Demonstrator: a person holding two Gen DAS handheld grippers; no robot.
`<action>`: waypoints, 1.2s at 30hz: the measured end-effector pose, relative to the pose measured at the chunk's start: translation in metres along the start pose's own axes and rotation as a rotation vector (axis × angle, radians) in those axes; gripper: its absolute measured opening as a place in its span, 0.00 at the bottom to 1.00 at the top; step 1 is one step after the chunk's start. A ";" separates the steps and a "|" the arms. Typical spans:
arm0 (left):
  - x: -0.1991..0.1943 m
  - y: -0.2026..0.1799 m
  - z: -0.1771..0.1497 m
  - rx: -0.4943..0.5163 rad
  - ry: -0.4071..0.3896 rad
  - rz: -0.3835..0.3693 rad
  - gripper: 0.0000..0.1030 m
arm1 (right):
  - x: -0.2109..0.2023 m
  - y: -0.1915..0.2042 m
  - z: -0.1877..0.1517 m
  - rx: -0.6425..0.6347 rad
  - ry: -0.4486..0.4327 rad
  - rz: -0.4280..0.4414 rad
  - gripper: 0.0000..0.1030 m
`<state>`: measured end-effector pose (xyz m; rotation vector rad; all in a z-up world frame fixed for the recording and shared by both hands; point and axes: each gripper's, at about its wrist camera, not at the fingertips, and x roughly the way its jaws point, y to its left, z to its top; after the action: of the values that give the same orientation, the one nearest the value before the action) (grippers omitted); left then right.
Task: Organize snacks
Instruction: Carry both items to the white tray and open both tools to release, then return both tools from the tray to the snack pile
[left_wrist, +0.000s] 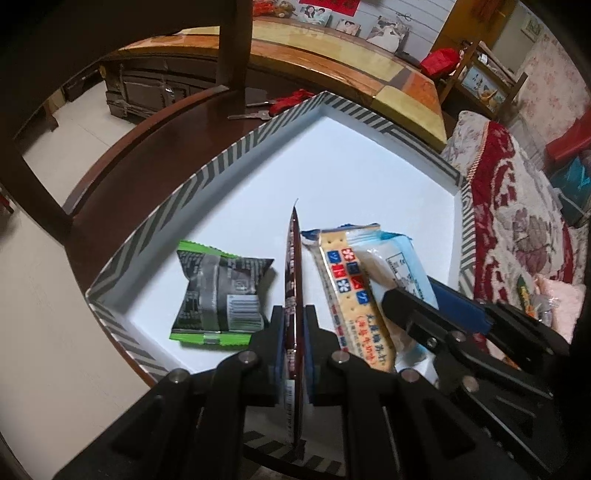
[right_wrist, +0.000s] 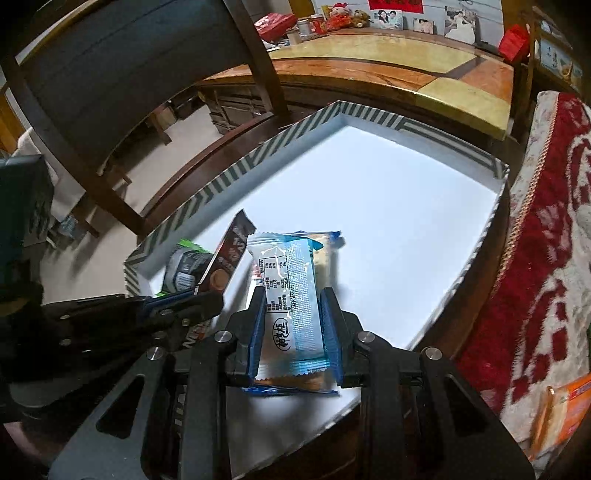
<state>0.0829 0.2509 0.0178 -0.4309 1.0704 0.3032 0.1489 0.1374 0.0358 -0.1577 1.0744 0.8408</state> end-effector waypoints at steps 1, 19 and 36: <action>0.000 -0.001 0.000 0.007 -0.003 0.014 0.11 | -0.001 0.001 0.000 -0.002 -0.007 0.002 0.28; -0.039 -0.004 -0.013 -0.016 -0.138 0.026 0.81 | -0.052 -0.004 -0.025 0.056 -0.121 0.047 0.31; -0.062 -0.107 -0.063 0.144 -0.122 -0.127 0.87 | -0.154 -0.080 -0.128 0.258 -0.235 -0.150 0.31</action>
<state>0.0532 0.1244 0.0674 -0.3450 0.9340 0.1368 0.0796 -0.0631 0.0773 0.0756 0.9275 0.5643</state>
